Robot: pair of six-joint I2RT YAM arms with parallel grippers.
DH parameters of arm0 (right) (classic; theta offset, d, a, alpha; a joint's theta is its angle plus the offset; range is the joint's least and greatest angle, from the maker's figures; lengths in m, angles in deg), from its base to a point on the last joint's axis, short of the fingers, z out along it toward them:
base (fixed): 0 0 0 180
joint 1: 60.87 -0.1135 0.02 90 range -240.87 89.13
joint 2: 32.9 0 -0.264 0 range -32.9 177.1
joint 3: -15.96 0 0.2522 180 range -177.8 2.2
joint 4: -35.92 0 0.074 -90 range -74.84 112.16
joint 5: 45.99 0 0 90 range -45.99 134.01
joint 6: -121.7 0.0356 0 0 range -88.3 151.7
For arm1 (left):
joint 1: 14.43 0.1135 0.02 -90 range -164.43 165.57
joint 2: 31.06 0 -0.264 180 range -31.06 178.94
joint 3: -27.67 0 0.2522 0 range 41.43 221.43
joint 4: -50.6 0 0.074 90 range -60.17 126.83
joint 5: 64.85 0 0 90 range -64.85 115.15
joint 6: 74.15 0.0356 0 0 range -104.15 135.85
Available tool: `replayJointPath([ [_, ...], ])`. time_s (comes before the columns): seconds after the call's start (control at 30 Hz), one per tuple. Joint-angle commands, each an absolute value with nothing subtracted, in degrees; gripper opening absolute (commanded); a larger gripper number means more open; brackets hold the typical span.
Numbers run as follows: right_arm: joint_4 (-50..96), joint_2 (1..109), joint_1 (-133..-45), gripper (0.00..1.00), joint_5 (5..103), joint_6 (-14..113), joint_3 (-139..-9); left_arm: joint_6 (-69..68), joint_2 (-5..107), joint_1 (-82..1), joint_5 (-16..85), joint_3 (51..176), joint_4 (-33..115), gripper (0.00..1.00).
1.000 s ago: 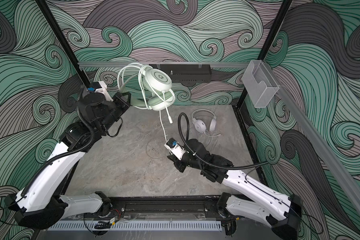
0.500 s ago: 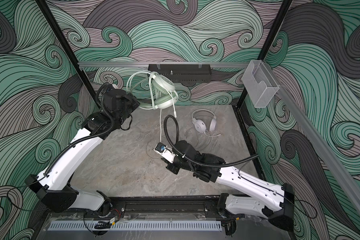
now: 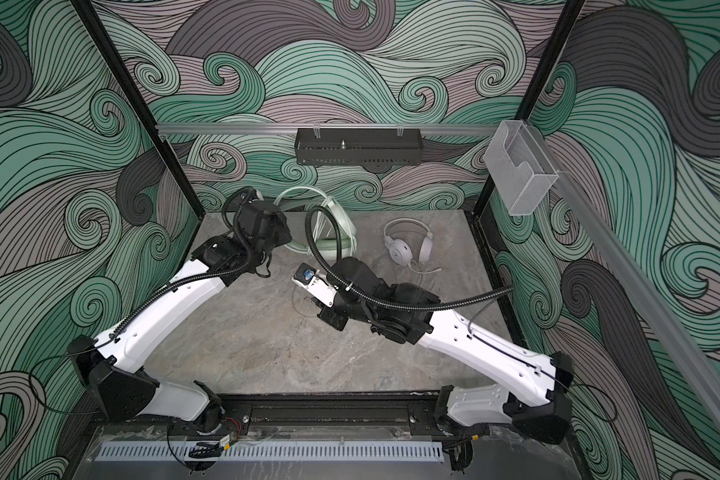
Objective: Wrap the headphones
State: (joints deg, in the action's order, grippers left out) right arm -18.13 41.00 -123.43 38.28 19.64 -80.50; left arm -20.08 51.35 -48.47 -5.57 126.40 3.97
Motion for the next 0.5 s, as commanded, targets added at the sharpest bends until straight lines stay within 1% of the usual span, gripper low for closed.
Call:
replayJointPath([
  [0.0, -22.2, 42.5, -123.7, 0.0, 36.6, 17.7, -85.8, -12.4, 48.7, -49.0, -4.4, 125.6, 4.4, 0.0],
  [0.17, -27.0, 46.2, -123.2, 0.0, 34.4, 15.9, -93.1, -6.4, 46.5, -49.2, 2.5, 122.1, 2.9, 0.0],
  [0.47, -30.7, 46.5, -120.1, 0.0, 29.6, 12.3, -95.0, 0.5, 41.4, -49.3, 15.1, 117.1, 0.2, 0.0],
])
